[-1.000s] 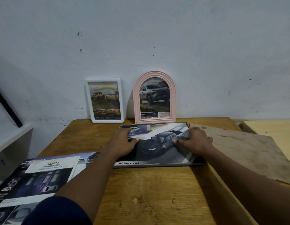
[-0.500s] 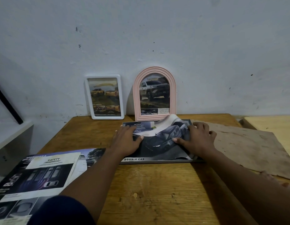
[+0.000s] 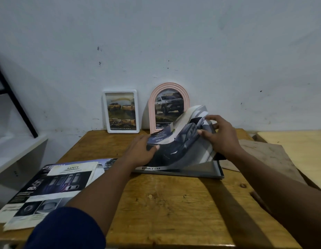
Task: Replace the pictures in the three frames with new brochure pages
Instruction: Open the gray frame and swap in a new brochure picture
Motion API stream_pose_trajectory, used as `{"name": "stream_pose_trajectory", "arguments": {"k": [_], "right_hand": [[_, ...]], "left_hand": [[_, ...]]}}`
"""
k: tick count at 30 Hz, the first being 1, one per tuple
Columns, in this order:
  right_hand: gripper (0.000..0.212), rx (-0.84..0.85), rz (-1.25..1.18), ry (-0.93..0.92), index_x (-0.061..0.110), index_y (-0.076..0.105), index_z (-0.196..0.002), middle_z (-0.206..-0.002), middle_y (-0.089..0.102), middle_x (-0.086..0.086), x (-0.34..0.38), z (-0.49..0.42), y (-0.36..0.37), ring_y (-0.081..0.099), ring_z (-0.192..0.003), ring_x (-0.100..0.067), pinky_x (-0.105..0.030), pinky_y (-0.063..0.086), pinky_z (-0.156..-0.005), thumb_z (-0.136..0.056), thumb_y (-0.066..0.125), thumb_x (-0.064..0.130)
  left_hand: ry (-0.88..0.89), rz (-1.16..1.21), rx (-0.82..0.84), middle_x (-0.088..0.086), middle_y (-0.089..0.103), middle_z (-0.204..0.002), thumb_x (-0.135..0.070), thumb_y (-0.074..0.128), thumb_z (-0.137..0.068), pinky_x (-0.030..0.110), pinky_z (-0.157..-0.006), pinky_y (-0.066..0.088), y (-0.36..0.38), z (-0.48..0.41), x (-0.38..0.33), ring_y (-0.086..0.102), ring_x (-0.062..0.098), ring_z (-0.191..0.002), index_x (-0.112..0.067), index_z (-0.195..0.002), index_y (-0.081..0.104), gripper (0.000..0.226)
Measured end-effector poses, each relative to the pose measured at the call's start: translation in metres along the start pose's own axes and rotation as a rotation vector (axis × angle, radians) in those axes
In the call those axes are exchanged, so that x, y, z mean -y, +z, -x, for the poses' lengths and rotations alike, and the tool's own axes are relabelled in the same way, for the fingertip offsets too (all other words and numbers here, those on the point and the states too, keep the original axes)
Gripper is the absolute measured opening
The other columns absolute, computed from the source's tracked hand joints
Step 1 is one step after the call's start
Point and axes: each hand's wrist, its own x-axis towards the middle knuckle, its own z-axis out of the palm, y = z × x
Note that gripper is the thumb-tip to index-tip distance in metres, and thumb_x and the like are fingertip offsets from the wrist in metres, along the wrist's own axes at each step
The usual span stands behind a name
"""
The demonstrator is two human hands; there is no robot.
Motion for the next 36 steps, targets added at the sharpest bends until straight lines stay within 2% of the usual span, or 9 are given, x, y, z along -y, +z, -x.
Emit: {"name": "stream_pose_trajectory", "arguments": {"k": [5,8,11,15,19,25,29,32,36], "right_hand": [[0.047,-0.045,-0.245,0.107,0.029,0.060,-0.126,-0.108,0.066,-0.007,0.019,0.014,-0.027,0.067,-0.092,-0.025,-0.041,0.062,-0.070,-0.084,0.079,0.029],[0.044,0.023,-0.499,0.237,0.019,0.061,-0.127,-0.110,0.066,-0.014,0.027,0.028,-0.042,0.068,-0.091,-0.026,-0.029,0.059,-0.056,-0.086,0.077,0.018],[0.045,0.086,-0.510,0.310,0.011,0.061,-0.128,-0.108,0.067,-0.017,0.021,0.053,-0.049,0.069,-0.085,-0.025,-0.024,0.056,-0.053,-0.086,0.077,0.013],[0.038,0.141,-0.391,0.428,0.006,0.065,-0.119,-0.101,0.070,-0.021,0.002,0.101,-0.048,0.073,-0.084,-0.035,-0.043,0.063,-0.071,-0.083,0.078,0.011],[0.029,0.273,-0.170,0.527,0.018,0.067,-0.108,-0.101,0.069,-0.014,-0.017,0.143,-0.049,0.072,-0.085,-0.029,-0.038,0.062,-0.065,-0.082,0.080,0.020],[0.030,0.318,0.472,0.218,0.029,0.063,-0.103,-0.089,0.063,0.006,-0.027,0.174,-0.053,0.061,-0.077,-0.009,-0.027,0.052,-0.060,-0.083,0.073,0.048],[0.043,0.357,0.905,0.044,0.028,0.061,-0.115,-0.122,0.055,-0.004,-0.019,0.180,-0.049,0.050,-0.111,-0.025,-0.044,0.050,-0.091,-0.087,0.054,0.061],[0.050,0.448,0.876,-0.031,0.035,0.053,-0.131,-0.141,0.041,-0.001,-0.014,0.176,-0.042,0.036,-0.130,-0.026,-0.050,0.039,-0.104,-0.090,0.050,0.064],[0.049,0.529,0.794,0.024,0.036,0.050,-0.136,-0.146,0.044,-0.001,-0.017,0.165,-0.031,0.040,-0.134,-0.027,-0.055,0.033,-0.109,-0.094,0.047,0.061]], "left_hand": [[-0.007,0.028,0.008,0.004,0.031,-0.162,-0.059,0.055,-0.095,0.052,-0.115,0.036,-0.005,0.024,-0.020,0.033,0.027,-0.146,-0.028,-0.156,0.032,0.072],[-0.015,0.077,-0.007,0.004,0.027,-0.165,-0.059,0.051,-0.098,0.051,-0.117,0.031,-0.011,0.037,-0.030,0.029,0.027,-0.149,-0.027,-0.158,0.030,0.071],[0.016,0.046,-0.041,0.005,0.032,-0.163,-0.056,0.052,-0.098,0.047,-0.117,0.032,-0.014,0.056,-0.034,0.032,0.025,-0.147,-0.025,-0.156,0.033,0.069],[0.022,-0.020,0.083,0.002,0.043,-0.157,-0.066,0.063,-0.088,0.043,-0.111,0.038,-0.007,0.092,-0.027,0.042,0.024,-0.140,-0.027,-0.150,0.045,0.076],[0.124,-0.184,0.099,-0.004,0.061,-0.134,-0.075,0.065,-0.077,0.032,-0.091,0.047,0.010,0.122,-0.012,0.057,0.015,-0.118,-0.029,-0.129,0.067,0.069],[0.176,-0.330,0.049,0.001,0.040,-0.154,-0.078,0.054,-0.082,0.043,-0.111,0.038,0.026,0.147,-0.012,0.036,0.023,-0.141,-0.037,-0.132,0.065,0.066],[0.154,-0.398,0.062,0.001,0.045,-0.136,-0.073,0.042,-0.091,0.043,-0.104,0.042,0.032,0.148,-0.017,0.038,0.023,-0.132,-0.038,-0.137,0.060,0.060],[0.138,-0.430,0.044,-0.001,0.044,-0.117,-0.068,0.040,-0.095,0.042,-0.098,0.043,0.037,0.150,-0.022,0.042,0.022,-0.121,-0.037,-0.136,0.058,0.055],[0.109,-0.393,0.005,0.002,0.050,-0.124,-0.064,0.042,-0.096,0.044,-0.098,0.045,0.037,0.147,-0.021,0.045,0.025,-0.123,-0.033,-0.132,0.059,0.051]]}}
